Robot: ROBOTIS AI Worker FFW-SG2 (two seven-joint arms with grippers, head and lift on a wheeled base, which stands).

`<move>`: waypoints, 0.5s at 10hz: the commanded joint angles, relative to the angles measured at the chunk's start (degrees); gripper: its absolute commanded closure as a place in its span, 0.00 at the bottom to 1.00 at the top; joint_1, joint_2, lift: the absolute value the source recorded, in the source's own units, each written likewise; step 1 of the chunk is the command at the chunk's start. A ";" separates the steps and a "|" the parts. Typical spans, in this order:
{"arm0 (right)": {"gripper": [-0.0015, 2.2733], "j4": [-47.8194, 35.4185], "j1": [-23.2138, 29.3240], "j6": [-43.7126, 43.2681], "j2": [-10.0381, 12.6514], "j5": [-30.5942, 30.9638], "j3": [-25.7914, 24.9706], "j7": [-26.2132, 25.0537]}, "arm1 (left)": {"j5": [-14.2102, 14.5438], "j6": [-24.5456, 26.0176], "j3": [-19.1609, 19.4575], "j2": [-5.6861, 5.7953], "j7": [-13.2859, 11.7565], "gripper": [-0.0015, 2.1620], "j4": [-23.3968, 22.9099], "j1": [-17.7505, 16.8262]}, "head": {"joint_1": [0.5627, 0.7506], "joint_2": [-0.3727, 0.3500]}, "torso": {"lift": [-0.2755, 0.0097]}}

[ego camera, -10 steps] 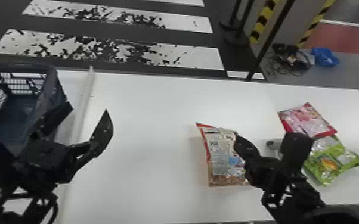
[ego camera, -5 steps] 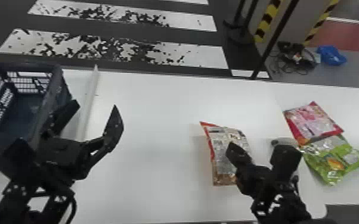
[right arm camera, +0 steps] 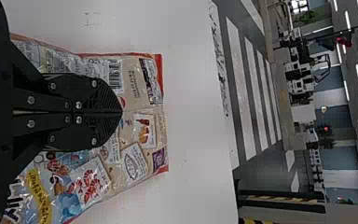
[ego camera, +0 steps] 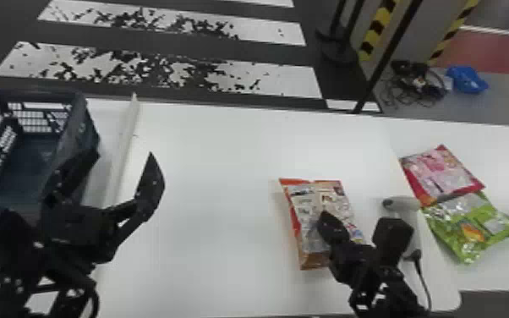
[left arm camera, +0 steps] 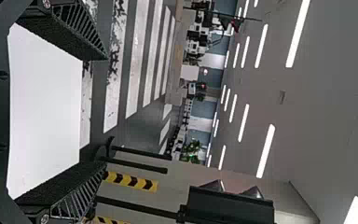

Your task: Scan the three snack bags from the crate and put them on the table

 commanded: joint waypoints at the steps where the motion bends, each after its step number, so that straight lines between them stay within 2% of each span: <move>1: 0.99 3.89 -1.04 -2.63 -0.04 0.61 0.39 -0.09 | 0.20 -0.46 0.55 0.08 -0.11 0.03 -0.26 0.43 | 0.70 0.31 | 0.64; 3: 0.99 5.12 -1.22 -4.39 0.05 0.70 0.39 -0.26 | 0.99 -0.46 0.99 0.25 -0.72 0.03 -0.26 0.52 | 0.70 0.31 | 0.64; 5: 0.99 -0.16 0.45 -1.05 0.32 -0.88 -0.23 -1.32 | 1.43 -0.46 1.34 0.17 -1.16 0.03 -0.26 0.52 | 0.70 0.31 | 0.64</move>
